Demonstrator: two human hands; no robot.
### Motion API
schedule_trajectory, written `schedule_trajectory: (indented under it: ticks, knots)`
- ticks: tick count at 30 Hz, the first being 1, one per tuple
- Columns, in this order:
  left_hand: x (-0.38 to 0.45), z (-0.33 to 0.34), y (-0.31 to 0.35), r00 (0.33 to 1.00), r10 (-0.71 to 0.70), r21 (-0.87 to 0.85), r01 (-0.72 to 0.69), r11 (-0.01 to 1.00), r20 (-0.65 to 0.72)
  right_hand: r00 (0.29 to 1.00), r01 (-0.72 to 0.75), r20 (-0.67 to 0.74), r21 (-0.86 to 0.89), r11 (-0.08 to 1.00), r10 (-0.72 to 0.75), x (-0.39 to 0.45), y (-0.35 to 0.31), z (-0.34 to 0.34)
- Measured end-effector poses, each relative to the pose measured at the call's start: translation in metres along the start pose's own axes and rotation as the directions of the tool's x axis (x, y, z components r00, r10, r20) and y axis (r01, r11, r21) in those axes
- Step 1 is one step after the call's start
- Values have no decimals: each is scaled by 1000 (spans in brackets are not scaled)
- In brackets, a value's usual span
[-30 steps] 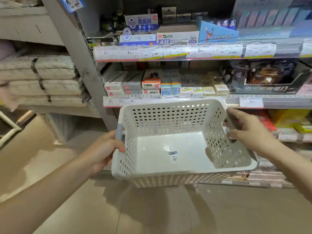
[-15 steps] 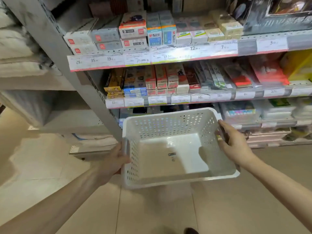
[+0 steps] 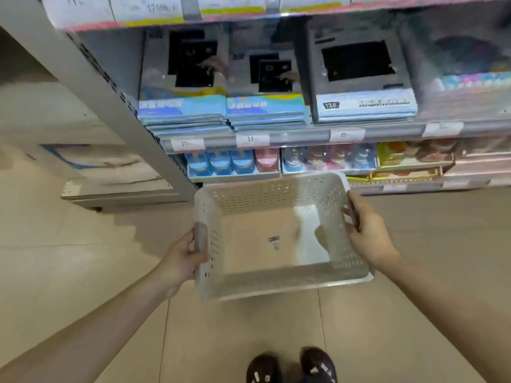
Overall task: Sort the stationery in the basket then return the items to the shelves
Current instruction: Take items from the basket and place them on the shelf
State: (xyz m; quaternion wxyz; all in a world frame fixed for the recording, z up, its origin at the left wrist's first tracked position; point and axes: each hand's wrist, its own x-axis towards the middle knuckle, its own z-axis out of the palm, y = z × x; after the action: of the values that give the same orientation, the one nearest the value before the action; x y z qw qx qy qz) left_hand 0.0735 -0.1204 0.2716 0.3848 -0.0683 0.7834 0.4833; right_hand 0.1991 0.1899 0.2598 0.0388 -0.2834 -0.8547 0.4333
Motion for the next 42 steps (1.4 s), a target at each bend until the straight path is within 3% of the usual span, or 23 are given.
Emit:
schedule_trajectory:
  ticks: [5, 10, 19, 36, 42]
  knots:
    - [70, 25, -70, 1000, -12, 10, 12, 1000, 0, 995, -71, 66, 35, 997, 69, 22, 80, 67]
    - [135, 45, -129, 992, 13, 10, -12, 1000, -123, 996, -68, 64, 74, 995, 63, 46, 149, 130]
    - [240, 70, -204, 989, 5, 22, -2, 1000, -148, 993, -102, 60, 56, 993, 99, 94, 243, 216]
    - [309, 79, -242, 976, 7, 67, 8, 998, -220, 998, -49, 28, 10, 999, 49, 126, 284, 268]
    - [309, 74, -231, 979, -22, 261, 75, 963, -200, 988, -100, 108, -72, 992, 108, 127, 276, 258]
